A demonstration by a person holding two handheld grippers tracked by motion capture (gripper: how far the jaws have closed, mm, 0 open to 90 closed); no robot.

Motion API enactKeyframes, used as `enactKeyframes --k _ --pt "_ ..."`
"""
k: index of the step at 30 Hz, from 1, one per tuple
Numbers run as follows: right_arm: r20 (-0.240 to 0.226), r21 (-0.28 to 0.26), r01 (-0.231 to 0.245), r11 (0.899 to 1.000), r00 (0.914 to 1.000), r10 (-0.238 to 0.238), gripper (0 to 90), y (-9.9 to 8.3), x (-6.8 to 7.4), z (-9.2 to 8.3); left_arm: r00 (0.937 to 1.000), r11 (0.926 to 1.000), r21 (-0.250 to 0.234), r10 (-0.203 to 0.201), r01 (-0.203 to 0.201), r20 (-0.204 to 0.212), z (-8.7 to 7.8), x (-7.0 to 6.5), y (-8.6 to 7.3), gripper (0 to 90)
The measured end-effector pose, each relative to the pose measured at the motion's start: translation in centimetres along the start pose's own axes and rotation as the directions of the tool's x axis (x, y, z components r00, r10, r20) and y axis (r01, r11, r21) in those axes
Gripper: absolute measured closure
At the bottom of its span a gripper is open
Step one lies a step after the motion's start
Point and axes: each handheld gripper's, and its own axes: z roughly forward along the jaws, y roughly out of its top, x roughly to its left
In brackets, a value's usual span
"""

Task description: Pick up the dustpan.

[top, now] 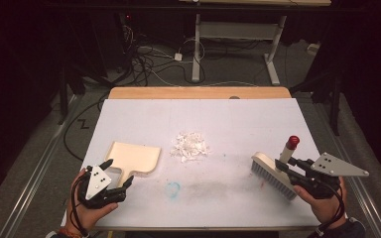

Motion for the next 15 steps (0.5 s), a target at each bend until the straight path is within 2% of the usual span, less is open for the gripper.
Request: enactKeyframes --k 6,11,13,15 --pt "0.003 0.009 0.001 1.000 1.0000 -0.001 71.1 0.1 0.0 0.0 0.9999 0.9996 0.025 0.013 -0.014 0.011 0.3 -0.2 -0.1 18.5" --pt "0.004 0.016 0.004 1.000 1.0000 -0.004 71.1 0.1 0.0 0.2 0.9998 0.9974 0.072 -0.004 0.003 0.017 0.8 0.2 -0.4 18.3" --pt "0.003 0.020 0.005 1.000 1.0000 -0.006 71.2 0.1 0.0 0.3 0.9999 0.9915 0.129 -0.014 0.015 -0.006 1.0 0.6 -0.5 18.7" --pt "0.007 0.023 0.005 1.000 1.0000 -0.006 71.2 0.1 0.1 0.3 0.9964 0.9795 0.184 -0.077 0.082 -0.034 1.0 1.6 -0.7 19.1"
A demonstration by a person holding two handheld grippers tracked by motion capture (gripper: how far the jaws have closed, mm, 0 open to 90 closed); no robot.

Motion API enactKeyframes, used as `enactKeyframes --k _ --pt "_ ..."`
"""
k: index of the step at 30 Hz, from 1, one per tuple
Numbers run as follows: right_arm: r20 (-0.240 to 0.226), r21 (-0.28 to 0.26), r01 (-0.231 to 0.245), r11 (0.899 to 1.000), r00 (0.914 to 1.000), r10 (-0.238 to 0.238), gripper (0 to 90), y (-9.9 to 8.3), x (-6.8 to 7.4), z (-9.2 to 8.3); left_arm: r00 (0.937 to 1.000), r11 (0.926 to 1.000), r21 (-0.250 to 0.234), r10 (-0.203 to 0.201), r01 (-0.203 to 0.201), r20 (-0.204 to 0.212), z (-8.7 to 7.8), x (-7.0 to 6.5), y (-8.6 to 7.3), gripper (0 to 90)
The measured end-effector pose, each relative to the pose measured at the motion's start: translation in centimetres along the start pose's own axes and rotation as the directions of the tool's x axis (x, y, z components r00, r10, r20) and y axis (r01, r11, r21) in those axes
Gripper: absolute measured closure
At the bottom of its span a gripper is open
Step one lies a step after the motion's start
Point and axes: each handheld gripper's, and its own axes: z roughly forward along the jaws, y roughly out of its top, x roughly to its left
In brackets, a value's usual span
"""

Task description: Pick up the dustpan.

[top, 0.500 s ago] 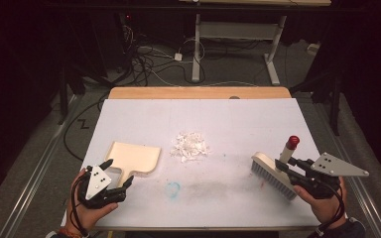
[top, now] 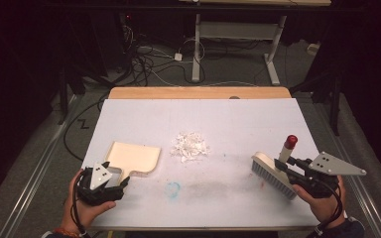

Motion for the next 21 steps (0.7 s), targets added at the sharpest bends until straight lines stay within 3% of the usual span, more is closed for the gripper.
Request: enactKeyframes --k 3,4,5,7,9,10,12,14,18,19,21 --pt "-0.003 0.002 0.005 1.000 1.0000 -0.005 71.1 0.0 0.1 0.0 0.9935 0.9930 0.039 -0.112 0.111 0.022 -0.5 1.4 -0.3 19.1" --pt "-0.002 0.004 0.005 1.000 1.0000 -0.005 71.1 0.0 0.1 0.0 0.9907 0.9891 0.062 -0.135 0.134 0.016 -0.6 1.6 -0.4 19.1" --pt "0.001 0.003 0.006 1.000 1.0000 -0.006 71.1 0.1 0.1 0.0 0.9855 0.9816 0.106 -0.164 0.159 0.044 -0.5 1.8 -0.5 19.1" --pt "0.001 0.004 0.001 1.000 1.0000 -0.001 71.1 0.0 0.0 0.0 0.9798 0.9740 0.143 -0.187 0.176 0.070 -0.1 1.5 -0.5 19.0" --pt "0.007 0.010 -0.005 1.000 1.0000 0.005 71.1 0.0 -0.2 0.0 0.9727 0.9607 0.202 -0.213 0.191 0.093 0.7 1.1 -0.5 19.0" --pt "0.004 0.010 -0.008 1.000 1.0000 0.008 71.1 0.0 -0.2 0.1 0.9727 0.9607 0.202 -0.213 0.191 0.093 0.7 1.1 -0.5 19.0" --pt "0.006 0.011 -0.007 1.000 1.0000 0.007 71.1 0.0 -0.2 0.1 0.9725 0.9524 0.239 -0.215 0.189 0.089 1.4 0.7 -0.5 19.0" --pt "0.007 0.013 -0.006 1.000 1.0000 0.006 71.1 0.0 -0.2 0.1 0.9673 0.9369 0.282 -0.239 0.206 0.086 2.1 0.1 -0.5 19.0" --pt "0.007 0.014 -0.010 1.000 0.9999 0.010 71.1 -0.1 -0.2 0.2 0.9691 0.9330 0.298 -0.234 0.202 0.077 3.1 -0.3 -0.6 17.9" --pt "0.005 0.014 -0.011 1.000 0.9999 0.011 71.1 0.0 -0.2 0.2 0.9688 0.9370 0.282 -0.236 0.206 0.076 3.5 -0.1 -0.3 18.1" --pt "0.005 0.015 -0.013 1.000 0.9999 0.012 71.1 -0.1 -0.2 0.2 0.9620 0.9362 0.262 -0.262 0.234 0.077 3.9 0.4 -0.1 23.0"
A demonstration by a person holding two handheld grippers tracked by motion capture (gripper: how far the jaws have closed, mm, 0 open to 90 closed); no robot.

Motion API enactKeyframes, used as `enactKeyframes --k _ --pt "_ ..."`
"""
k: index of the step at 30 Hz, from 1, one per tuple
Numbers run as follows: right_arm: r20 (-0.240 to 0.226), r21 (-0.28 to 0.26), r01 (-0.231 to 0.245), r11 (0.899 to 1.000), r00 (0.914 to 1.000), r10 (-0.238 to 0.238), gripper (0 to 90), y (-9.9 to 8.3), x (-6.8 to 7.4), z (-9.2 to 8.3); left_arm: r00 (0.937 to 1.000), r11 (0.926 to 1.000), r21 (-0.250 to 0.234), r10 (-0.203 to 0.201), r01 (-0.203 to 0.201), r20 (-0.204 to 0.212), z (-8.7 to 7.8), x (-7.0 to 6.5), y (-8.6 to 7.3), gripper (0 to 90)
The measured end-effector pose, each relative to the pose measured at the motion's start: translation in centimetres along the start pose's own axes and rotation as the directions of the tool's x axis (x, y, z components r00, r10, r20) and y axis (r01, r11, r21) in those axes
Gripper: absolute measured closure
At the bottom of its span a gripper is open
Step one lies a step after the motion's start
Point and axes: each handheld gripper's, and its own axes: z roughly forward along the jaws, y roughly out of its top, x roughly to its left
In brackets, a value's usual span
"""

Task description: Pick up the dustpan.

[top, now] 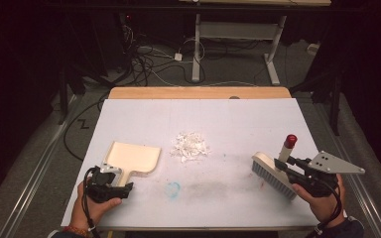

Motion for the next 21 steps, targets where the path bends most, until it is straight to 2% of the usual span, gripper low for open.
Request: enactKeyframes --k 2,8,13,16,18,19,20,21 --pt "0.001 0.007 -0.003 1.000 1.0000 0.003 71.1 0.03 0.05 0.05 0.9999 0.9999 -0.001 0.010 -0.010 -0.003 0.31 0.38 0.48 24.5" --pt "0.006 0.011 -0.014 1.000 0.9999 0.014 71.1 -0.03 -0.10 0.14 0.9998 0.9999 -0.012 -0.007 0.007 -0.019 0.67 0.89 1.01 37.5" --pt "0.003 0.013 -0.016 1.000 0.9999 0.016 71.1 -0.06 -0.18 0.11 0.9993 0.9998 -0.020 -0.005 0.005 -0.036 0.66 0.62 0.87 43.1" --pt "0.006 0.013 -0.018 1.000 0.9998 0.018 71.1 -0.05 -0.21 0.11 0.9995 0.9997 -0.024 0.008 -0.009 -0.030 0.65 0.40 0.80 52.5" --pt "0.006 0.013 -0.017 1.000 0.9998 0.017 71.1 -0.05 -0.22 0.11 0.9996 0.9995 -0.025 0.018 -0.018 -0.022 0.71 0.30 0.77 55.3" --pt "0.008 0.014 -0.018 1.000 0.9998 0.018 71.1 -0.04 -0.24 0.12 0.9999 0.9996 -0.029 0.008 -0.008 -0.008 0.73 0.52 0.72 60.4" --pt "0.008 0.014 -0.018 1.000 0.9998 0.018 71.1 -0.04 -0.24 0.12 1.0000 0.9992 -0.039 -0.007 0.007 0.000 0.74 0.79 0.58 60.4" --pt "0.008 0.016 -0.020 1.000 0.9998 0.020 71.1 -0.02 -0.30 0.15 1.0000 0.9987 -0.050 -0.001 0.002 0.008 0.74 0.92 0.42 63.0"
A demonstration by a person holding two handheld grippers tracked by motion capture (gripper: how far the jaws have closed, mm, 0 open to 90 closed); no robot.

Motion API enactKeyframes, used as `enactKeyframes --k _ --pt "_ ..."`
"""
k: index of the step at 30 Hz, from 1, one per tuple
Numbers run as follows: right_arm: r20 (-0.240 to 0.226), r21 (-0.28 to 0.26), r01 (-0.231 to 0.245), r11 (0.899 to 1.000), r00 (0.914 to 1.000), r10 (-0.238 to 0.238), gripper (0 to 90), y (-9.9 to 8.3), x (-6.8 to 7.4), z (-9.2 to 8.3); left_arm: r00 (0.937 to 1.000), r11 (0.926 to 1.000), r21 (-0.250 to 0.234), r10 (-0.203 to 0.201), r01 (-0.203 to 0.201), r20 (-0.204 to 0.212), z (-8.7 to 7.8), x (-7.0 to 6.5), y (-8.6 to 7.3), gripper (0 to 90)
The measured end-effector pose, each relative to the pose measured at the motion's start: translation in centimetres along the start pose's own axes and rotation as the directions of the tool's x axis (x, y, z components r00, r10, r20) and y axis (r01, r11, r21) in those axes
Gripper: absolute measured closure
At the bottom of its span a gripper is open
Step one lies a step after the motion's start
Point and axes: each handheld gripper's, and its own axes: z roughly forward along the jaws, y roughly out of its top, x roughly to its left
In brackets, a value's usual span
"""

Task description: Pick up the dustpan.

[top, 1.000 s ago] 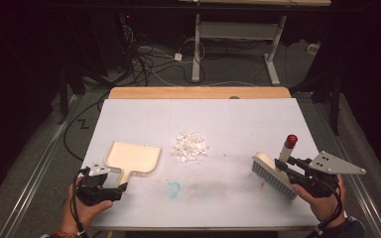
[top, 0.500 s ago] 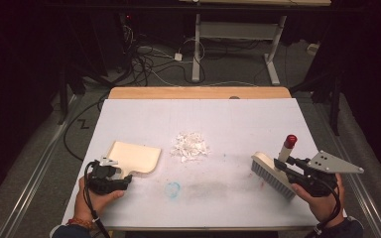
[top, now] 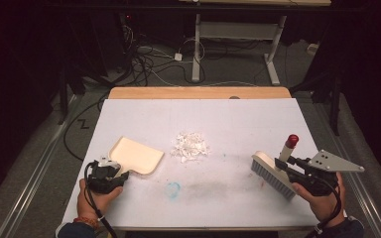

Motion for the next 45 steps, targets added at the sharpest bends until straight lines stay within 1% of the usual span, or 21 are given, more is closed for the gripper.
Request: enactKeyframes --k 3,6,7,8,12,14,16,17,18,19,22,23,25,28,30,31,33,35,38,42,45 --pt "-0.001 0.001 -0.002 1.000 1.0000 0.002 71.2 0.1 0.0 0.0 0.9996 0.9997 0.008 0.025 -0.025 -0.013 0.0 -0.2 0.2 63.3" --pt "-0.002 0.000 0.003 1.000 1.0000 -0.003 71.2 0.1 0.1 0.0 0.9993 0.9993 0.021 0.031 -0.032 0.018 -0.2 0.3 0.5 63.5" --pt "-0.002 0.001 0.003 1.000 1.0000 -0.003 71.2 0.1 0.1 0.0 0.9989 0.9986 0.027 0.045 -0.045 0.013 -0.3 0.5 0.6 63.5" --pt "0.000 0.002 0.002 1.000 1.0000 -0.002 71.2 0.1 0.0 0.0 0.9950 0.9940 0.052 0.095 -0.096 0.030 -0.7 0.9 1.1 63.6" --pt "0.014 -0.002 -0.013 1.000 0.9998 0.013 71.2 0.1 -0.3 0.1 0.9873 0.9866 0.063 0.147 -0.150 0.061 -2.2 1.7 2.1 63.6" --pt "0.030 -0.009 -0.022 1.000 0.9993 0.022 71.2 0.2 -0.6 0.2 0.9758 0.9727 0.095 0.205 -0.212 0.075 -3.6 2.1 3.3 63.5" --pt "0.048 -0.021 -0.036 0.999 0.9981 0.037 71.2 0.5 -0.9 0.5 0.9712 0.9666 0.109 0.224 -0.232 0.081 -3.9 2.1 3.6 63.6" --pt "0.058 -0.032 -0.046 0.998 0.9972 0.047 71.2 0.8 -1.1 0.6 0.9599 0.9480 0.151 0.274 -0.280 0.062 -4.1 1.8 4.2 63.5" --pt "0.061 -0.039 -0.048 0.998 0.9968 0.051 71.2 1.1 -1.2 0.9 0.9552 0.9395 0.173 0.290 -0.296 0.061 -4.1 1.6 4.5 63.5" --pt "0.063 -0.047 -0.044 0.998 0.9969 0.047 71.2 1.4 -1.3 1.2 0.9552 0.9395 0.173 0.290 -0.296 0.061 -4.1 1.6 4.5 63.5" --pt "0.081 -0.061 -0.023 0.998 0.9963 0.028 71.2 2.6 -1.5 2.5 0.9486 0.9272 0.202 0.301 -0.315 0.097 -4.1 1.7 5.2 63.5" --pt "0.081 -0.063 -0.022 0.998 0.9963 0.027 71.2 3.0 -1.6 3.1 0.9449 0.9194 0.222 0.305 -0.325 0.119 -3.9 1.7 5.6 63.5" --pt "0.080 -0.070 -0.020 0.997 0.9965 0.025 71.2 3.8 -1.7 4.3 0.9401 0.9075 0.246 0.322 -0.340 0.111 -3.8 1.6 6.0 63.5" --pt "0.098 -0.093 -0.015 0.996 0.9948 0.024 71.3 4.7 -1.8 6.1 0.9387 0.9084 0.239 0.321 -0.343 0.126 -3.6 1.6 6.3 63.5" --pt "0.103 -0.092 -0.008 0.996 0.9945 0.018 71.3 5.4 -1.8 7.2 0.9345 0.9033 0.245 0.324 -0.352 0.147 -3.4 1.5 6.6 63.5" --pt "0.103 -0.094 -0.007 0.996 0.9945 0.017 71.3 5.7 -1.7 7.8 0.9269 0.8911 0.258 0.346 -0.373 0.145 -3.3 1.2 6.9 63.6" --pt "0.099 -0.097 -0.001 0.995 0.9951 0.010 71.3 6.2 -1.7 8.8 0.9256 0.8898 0.259 0.347 -0.376 0.151 -3.3 1.0 7.1 63.6" --pt "0.087 -0.093 -0.004 0.996 0.9961 0.012 71.2 6.7 -1.5 9.8 0.9174 0.8769 0.274 0.360 -0.395 0.169 -3.1 0.7 7.5 63.5" --pt "0.082 -0.090 -0.007 0.996 0.9965 0.014 71.2 7.0 -1.4 10.6 0.9188 0.8761 0.282 0.355 -0.391 0.172 -2.9 0.7 7.7 63.6" --pt "0.074 -0.088 -0.018 0.996 0.9969 0.025 71.2 7.5 -1.1 11.9 0.9146 0.8701 0.288 0.358 -0.400 0.187 -2.6 0.8 8.0 63.5" --pt "0.075 -0.089 -0.025 0.996 0.9967 0.032 71.2 7.7 -1.2 12.5 0.9048 0.8571 0.296 0.376 -0.422 0.199 -2.7 0.4 8.3 63.5"
